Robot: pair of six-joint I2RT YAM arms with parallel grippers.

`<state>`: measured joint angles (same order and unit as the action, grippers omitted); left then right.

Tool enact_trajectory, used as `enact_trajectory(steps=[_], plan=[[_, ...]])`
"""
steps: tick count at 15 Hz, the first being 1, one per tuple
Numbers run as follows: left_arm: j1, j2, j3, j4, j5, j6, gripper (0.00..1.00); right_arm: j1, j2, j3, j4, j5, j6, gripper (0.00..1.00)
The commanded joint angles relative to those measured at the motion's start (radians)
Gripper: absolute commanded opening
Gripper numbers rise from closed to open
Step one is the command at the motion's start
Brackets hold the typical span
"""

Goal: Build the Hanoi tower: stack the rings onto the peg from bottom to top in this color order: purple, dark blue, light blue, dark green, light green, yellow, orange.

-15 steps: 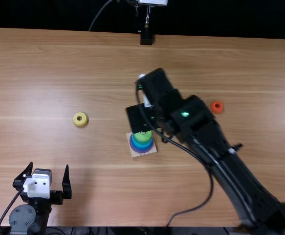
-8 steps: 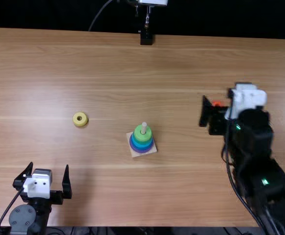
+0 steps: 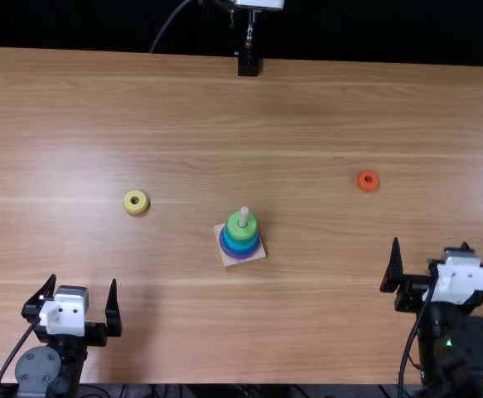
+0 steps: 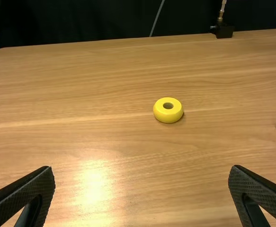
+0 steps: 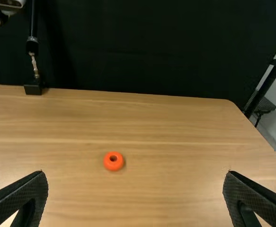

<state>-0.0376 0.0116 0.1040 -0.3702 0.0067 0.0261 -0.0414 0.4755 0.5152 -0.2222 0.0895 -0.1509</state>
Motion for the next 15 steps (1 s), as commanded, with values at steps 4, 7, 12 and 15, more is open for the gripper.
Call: enact_trajectory(steps=[4, 7, 12, 15], plan=[[0.007, -0.012, -0.104, -0.079, 0.001, 0.013, 1.00, -0.035, -0.221, -0.211, 0.002, -0.020, -0.006, 1.00], [0.007, -0.012, -0.104, -0.079, 0.001, 0.013, 1.00, -0.034, -0.310, -0.310, 0.000, -0.020, -0.004, 1.00], [0.007, -0.012, -0.104, -0.079, -0.001, 0.013, 1.00, -0.035, -0.399, -0.428, -0.005, -0.020, -0.006, 1.00], [0.007, -0.012, -0.104, -0.079, 0.001, 0.013, 1.00, -0.035, -0.408, -0.471, -0.005, -0.027, -0.004, 1.00]])
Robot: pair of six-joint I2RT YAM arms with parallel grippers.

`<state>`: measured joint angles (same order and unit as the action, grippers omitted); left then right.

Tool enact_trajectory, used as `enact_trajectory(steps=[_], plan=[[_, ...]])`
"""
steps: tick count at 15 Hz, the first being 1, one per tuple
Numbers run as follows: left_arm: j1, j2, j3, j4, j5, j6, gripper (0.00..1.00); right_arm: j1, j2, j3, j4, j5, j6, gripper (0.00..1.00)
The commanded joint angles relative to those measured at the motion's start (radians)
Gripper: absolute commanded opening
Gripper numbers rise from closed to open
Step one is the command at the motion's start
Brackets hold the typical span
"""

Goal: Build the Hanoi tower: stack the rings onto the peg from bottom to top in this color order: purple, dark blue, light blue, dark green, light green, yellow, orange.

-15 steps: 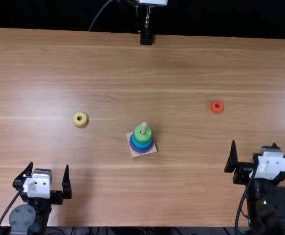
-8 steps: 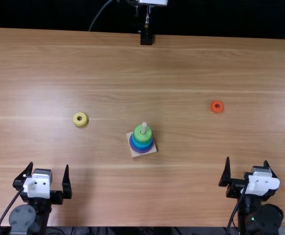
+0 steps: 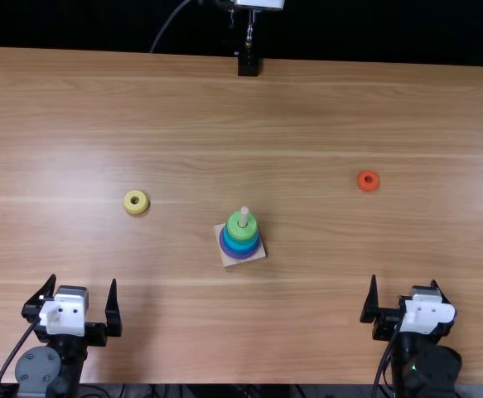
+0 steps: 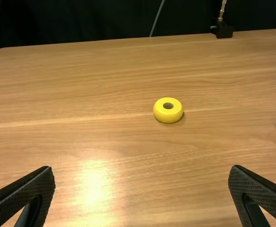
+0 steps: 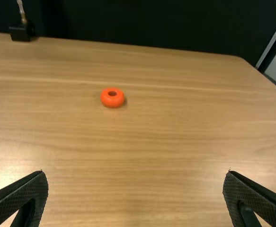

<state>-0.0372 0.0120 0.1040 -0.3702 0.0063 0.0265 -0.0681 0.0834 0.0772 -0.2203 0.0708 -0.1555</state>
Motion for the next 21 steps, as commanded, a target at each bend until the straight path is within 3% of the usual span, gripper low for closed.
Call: enact_trajectory(steps=[1, 5, 7, 8, 21], plan=[[0.007, -0.012, -0.104, -0.079, 0.001, 0.012, 1.00, -0.009, -0.028, -0.050, -0.009, -0.008, 0.001, 1.00], [0.007, -0.012, -0.104, -0.079, 0.001, 0.012, 1.00, -0.006, -0.065, -0.062, -0.079, -0.008, 0.012, 1.00], [0.007, -0.012, -0.104, -0.079, 0.001, 0.012, 1.00, -0.004, -0.083, -0.062, -0.103, -0.008, 0.076, 1.00], [0.007, -0.012, -0.104, -0.079, 0.001, 0.012, 1.00, -0.004, -0.083, -0.062, -0.118, -0.008, 0.086, 1.00], [0.007, -0.012, -0.104, -0.079, 0.001, 0.012, 1.00, -0.007, -0.083, -0.062, -0.112, -0.010, 0.086, 1.00]])
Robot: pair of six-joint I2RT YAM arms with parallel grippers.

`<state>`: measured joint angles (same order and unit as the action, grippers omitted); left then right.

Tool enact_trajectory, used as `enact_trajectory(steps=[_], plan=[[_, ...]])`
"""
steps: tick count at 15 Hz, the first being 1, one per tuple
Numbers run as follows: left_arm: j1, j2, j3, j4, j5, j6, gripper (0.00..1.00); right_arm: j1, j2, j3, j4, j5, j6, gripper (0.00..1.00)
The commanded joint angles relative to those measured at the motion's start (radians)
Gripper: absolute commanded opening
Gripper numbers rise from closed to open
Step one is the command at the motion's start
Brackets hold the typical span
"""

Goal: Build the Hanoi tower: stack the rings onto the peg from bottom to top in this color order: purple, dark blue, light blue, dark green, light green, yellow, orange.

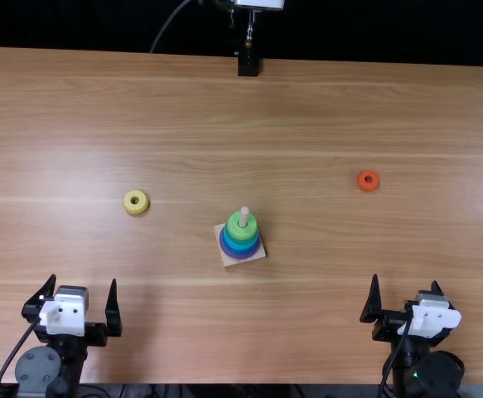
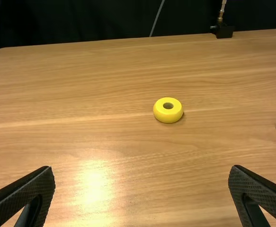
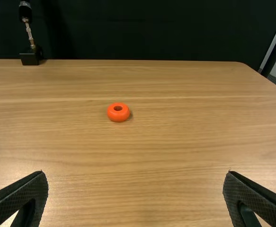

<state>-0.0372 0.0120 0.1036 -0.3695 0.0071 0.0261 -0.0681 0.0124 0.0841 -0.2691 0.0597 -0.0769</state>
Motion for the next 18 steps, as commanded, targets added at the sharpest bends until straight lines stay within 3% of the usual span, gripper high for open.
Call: enact_trajectory(steps=[1, 7, 10, 13, 18], plan=[[0.010, -0.012, -0.104, -0.080, 0.002, 0.013, 1.00, -0.007, -0.012, -0.069, -0.063, 0.003, 0.007, 1.00], [0.010, -0.012, -0.104, -0.082, 0.004, 0.013, 1.00, -0.007, -0.012, -0.069, -0.063, 0.003, 0.007, 1.00], [0.002, -0.012, -0.061, -0.001, 0.006, 0.013, 1.00, -0.007, -0.012, -0.069, -0.063, 0.003, 0.007, 1.00], [0.036, 0.022, 0.188, 0.023, 0.013, 0.022, 1.00, -0.007, -0.012, -0.069, -0.063, 0.003, 0.007, 1.00], [0.020, 0.427, 0.628, 0.112, 0.030, 0.029, 1.00, -0.007, -0.012, -0.069, -0.063, 0.003, 0.007, 1.00]])
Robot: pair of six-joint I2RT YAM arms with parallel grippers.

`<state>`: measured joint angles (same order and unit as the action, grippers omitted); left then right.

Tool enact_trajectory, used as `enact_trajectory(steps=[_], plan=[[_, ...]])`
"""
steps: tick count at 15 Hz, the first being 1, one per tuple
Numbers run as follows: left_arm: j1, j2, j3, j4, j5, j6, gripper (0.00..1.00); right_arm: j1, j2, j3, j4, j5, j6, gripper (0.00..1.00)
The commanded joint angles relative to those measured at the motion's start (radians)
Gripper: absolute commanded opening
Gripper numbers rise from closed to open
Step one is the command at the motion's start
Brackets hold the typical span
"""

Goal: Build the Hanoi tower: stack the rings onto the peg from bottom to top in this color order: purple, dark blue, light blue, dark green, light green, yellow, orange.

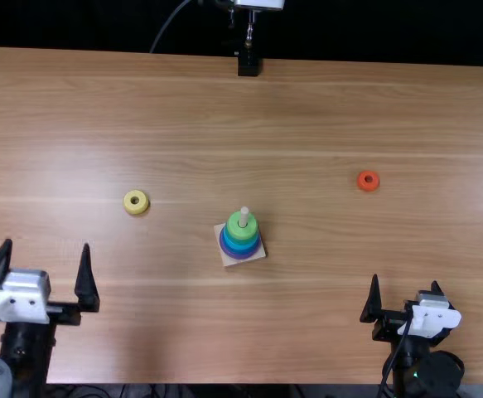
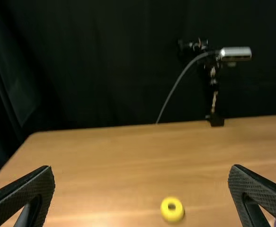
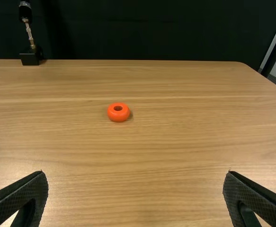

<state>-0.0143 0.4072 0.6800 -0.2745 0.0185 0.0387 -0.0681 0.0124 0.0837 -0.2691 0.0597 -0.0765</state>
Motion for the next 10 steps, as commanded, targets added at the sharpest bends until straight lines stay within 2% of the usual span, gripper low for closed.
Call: enact_trajectory(steps=[1, 4, 6, 7, 8, 10], plan=[[-0.019, 0.157, 0.187, 0.017, 0.004, 0.017, 1.00, -0.007, -0.012, -0.068, -0.063, 0.001, 0.007, 1.00], [-0.027, 0.576, 0.559, -0.055, 0.002, 0.013, 1.00, -0.007, -0.012, -0.068, -0.063, 0.001, 0.007, 1.00], [-0.024, 0.752, 0.653, -0.250, 0.013, 0.011, 1.00, -0.007, -0.012, -0.068, -0.063, 0.001, 0.007, 1.00], [-0.023, 0.875, 0.688, -0.333, 0.004, 0.011, 1.00, -0.007, -0.012, -0.068, -0.063, 0.003, 0.007, 1.00], [-0.024, 0.970, 0.730, -0.399, 0.007, 0.011, 1.00, -0.007, -0.012, -0.068, -0.063, 0.003, 0.007, 1.00], [-0.030, 1.102, 0.763, -0.495, 0.026, 0.005, 1.00, -0.007, -0.012, -0.068, -0.063, 0.003, 0.007, 1.00]])
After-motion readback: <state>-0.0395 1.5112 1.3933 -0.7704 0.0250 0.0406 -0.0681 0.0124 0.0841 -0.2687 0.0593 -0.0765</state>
